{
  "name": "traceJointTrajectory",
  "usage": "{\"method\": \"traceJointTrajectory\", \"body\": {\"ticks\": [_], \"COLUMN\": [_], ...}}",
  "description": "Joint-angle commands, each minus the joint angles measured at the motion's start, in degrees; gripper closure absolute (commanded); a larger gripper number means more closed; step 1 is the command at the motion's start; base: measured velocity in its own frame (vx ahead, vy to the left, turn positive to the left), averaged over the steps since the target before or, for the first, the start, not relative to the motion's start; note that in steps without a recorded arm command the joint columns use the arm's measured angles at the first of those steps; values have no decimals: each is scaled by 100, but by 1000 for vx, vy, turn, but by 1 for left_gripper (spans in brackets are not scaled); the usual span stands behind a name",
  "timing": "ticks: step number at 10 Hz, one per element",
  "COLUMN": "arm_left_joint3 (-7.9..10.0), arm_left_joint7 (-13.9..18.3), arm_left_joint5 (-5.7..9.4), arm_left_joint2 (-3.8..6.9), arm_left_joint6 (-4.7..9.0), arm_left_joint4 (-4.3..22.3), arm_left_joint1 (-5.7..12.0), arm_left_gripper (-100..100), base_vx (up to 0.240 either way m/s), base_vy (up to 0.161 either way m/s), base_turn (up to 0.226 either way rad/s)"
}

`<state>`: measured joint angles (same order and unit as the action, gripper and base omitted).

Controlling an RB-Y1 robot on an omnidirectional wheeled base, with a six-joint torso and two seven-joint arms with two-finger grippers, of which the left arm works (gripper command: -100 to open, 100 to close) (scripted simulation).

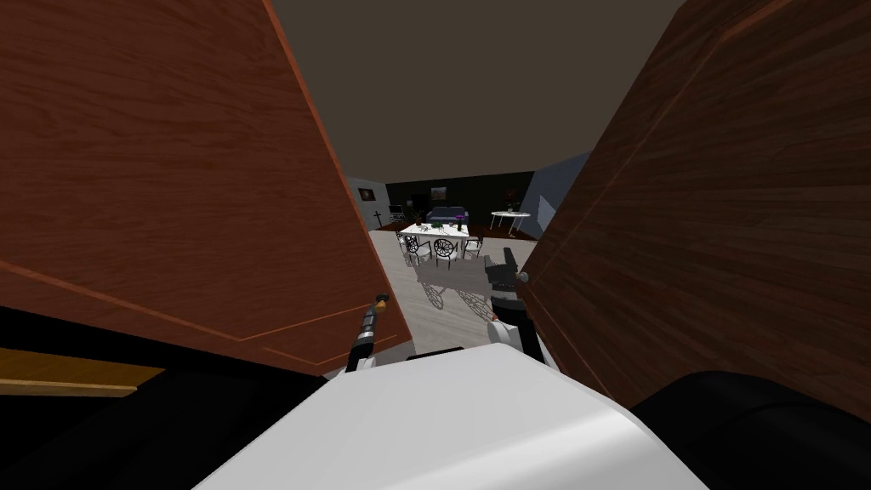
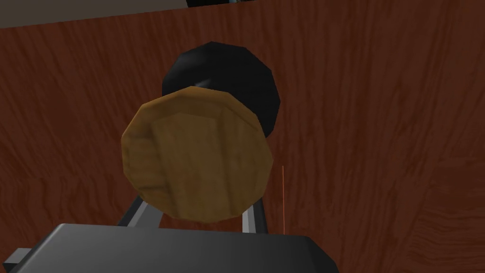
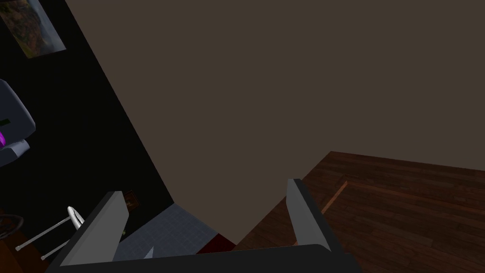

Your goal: Push the door open

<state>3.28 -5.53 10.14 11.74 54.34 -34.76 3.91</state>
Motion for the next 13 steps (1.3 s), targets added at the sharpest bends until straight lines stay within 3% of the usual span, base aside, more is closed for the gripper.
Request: {"method": "traceJointTrajectory", "body": {"ticks": [1,4,5,6,10,13], "arm_left_joint3": [-11,-46,-46,-65,-159,-264], "arm_left_joint7": [280,731,759,863,1346,1820], "arm_left_joint5": [145,393,393,460,705,979], "arm_left_joint2": [-34,-94,-94,-105,-183,-271], "arm_left_joint6": [-42,-77,-77,-123,-127,-132], "arm_left_joint4": [-160,-207,-207,-199,-248,-303], "arm_left_joint1": [-5,-1,-1,-52,-45,-38], "arm_left_gripper": [100,100,100,-100,-100,-100], "base_vx": [44,58,45,-1,-50,-67], "base_vy": [10,16,18,24,24,32], "base_turn": [-7,-9,1,-28,-42,-70]}}
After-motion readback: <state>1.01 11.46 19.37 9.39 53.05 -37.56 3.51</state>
